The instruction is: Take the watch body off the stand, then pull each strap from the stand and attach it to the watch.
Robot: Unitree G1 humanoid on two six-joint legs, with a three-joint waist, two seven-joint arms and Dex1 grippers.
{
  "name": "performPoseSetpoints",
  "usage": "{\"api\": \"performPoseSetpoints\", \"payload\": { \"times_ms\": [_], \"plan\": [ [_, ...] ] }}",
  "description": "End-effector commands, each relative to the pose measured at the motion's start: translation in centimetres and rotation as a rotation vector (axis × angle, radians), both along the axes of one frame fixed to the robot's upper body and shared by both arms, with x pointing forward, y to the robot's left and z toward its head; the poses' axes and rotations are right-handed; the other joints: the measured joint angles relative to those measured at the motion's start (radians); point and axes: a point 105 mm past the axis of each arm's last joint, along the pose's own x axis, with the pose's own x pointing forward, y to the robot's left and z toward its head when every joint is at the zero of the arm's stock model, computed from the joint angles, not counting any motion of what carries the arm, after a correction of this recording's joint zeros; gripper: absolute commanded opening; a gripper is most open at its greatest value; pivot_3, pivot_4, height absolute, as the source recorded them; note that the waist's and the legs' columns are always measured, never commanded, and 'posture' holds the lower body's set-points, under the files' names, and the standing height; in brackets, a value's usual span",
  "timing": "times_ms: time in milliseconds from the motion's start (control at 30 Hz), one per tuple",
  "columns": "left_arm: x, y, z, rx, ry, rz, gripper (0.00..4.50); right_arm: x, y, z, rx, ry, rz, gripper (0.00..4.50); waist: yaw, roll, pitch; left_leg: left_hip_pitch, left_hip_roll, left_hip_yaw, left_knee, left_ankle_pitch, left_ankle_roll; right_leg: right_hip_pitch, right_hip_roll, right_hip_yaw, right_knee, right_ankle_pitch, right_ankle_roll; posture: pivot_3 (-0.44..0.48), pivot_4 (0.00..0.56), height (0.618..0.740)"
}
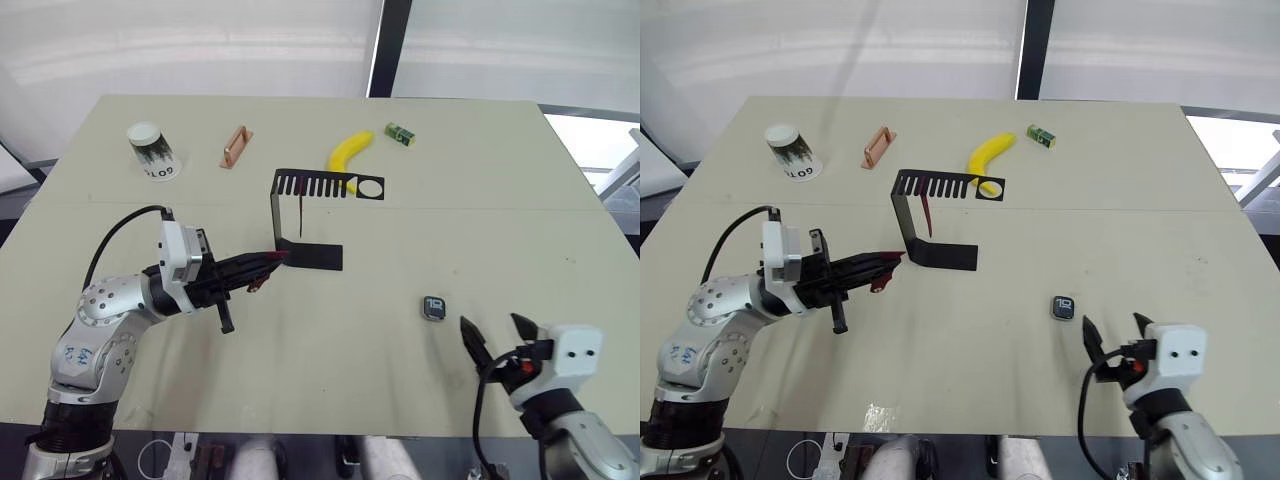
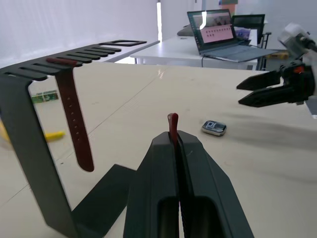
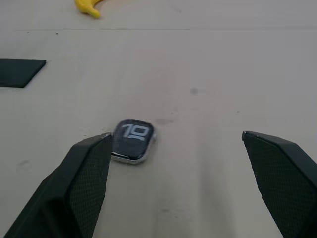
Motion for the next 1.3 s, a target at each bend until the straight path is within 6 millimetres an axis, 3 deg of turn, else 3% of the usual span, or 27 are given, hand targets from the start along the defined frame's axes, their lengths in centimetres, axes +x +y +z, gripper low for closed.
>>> {"api": "performPoseSetpoints", "payload": {
  "times_ms": [33, 267, 500, 1300],
  "plan": [
    [-1.4, -1.8, 0.5, -0.005, -0.012, -0.078, 0.0, 0.9, 1.1, 0.2, -0.041, -0.005, -0.046, 4.38, 0.0, 0.0, 0.0, 0.0, 0.0, 0.0, 0.0, 0.0, 0.0, 0.0, 0.0, 0.0, 0.0, 0.0, 0.0, 0.0, 0.15, 0.729],
    [-1.8, -2.9, 0.4, -0.005, 0.0, -0.116, 0.0, 2.9, 2.9, -0.3, -0.098, 0.013, -0.083, 4.38, -0.001, 0.0, 0.0, 0.0, 0.0, 0.0, 0.001, 0.0, 0.0, 0.0, 0.001, 0.0, 0.0, 0.0, 0.0, 0.0, 0.15, 0.729],
    [-1.7, -3.1, 0.6, -0.002, -0.005, -0.126, 0.0, 4.1, 2.9, -0.9, -0.087, 0.044, -0.16, 4.38, -0.002, -0.001, 0.0, -0.001, 0.0, 0.0, 0.002, 0.001, 0.001, 0.0, 0.001, 0.0, 0.0, 0.0, 0.0, 0.0, 0.15, 0.729],
    [-2.2, -3.2, 0.6, 0.022, 0.004, -0.146, 0.0, 5.6, 4.7, -2.0, -0.026, 0.102, -0.211, 4.38, -0.023, -0.001, 0.0, -0.001, 0.0, 0.0, 0.002, 0.001, 0.001, 0.0, 0.001, 0.0, 0.001, 0.0, 0.0, 0.0, 0.15, 0.729]
  ]
}}
